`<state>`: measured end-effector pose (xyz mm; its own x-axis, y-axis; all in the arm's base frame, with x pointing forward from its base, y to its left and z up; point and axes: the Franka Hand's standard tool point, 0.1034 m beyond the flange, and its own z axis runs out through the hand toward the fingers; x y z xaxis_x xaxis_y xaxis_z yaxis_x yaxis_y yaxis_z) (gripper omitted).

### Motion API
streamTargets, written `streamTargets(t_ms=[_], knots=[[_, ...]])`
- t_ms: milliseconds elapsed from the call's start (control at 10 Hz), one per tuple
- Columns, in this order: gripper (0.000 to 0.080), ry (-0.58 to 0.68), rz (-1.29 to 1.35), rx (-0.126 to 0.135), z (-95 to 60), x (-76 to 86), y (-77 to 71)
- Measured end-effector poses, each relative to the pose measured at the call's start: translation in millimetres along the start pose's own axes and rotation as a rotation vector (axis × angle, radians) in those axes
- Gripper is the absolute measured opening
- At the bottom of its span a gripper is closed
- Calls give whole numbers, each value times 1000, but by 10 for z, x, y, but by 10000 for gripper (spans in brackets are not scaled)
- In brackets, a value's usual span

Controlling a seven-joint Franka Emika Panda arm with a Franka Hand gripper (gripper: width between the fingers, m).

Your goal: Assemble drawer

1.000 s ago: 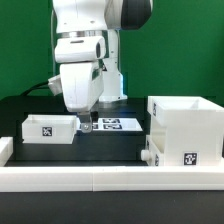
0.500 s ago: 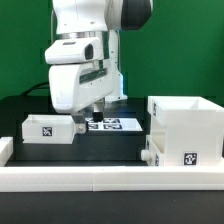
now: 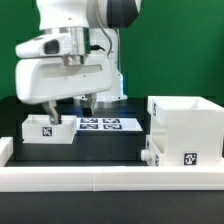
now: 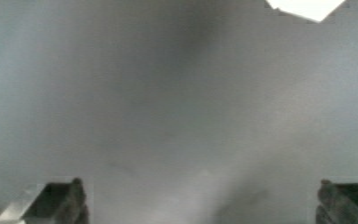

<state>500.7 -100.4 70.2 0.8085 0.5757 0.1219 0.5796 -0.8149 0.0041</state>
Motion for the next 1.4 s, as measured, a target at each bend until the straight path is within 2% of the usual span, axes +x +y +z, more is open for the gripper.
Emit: streamTargets(t_ms=[100, 600, 700, 800, 1200, 1300, 1400], knots=[[649, 0, 92, -5, -37, -35, -9], [649, 6, 397, 8, -8, -27, -34], [649, 7, 554, 18, -4, -104, -25], [649, 4, 554, 11, -5, -190, -44], [649, -21, 567, -3, 30, -589, -368], [649, -15, 568, -17, 56, -667, -425], [649, -19, 567, -14, 65, -677, -439]])
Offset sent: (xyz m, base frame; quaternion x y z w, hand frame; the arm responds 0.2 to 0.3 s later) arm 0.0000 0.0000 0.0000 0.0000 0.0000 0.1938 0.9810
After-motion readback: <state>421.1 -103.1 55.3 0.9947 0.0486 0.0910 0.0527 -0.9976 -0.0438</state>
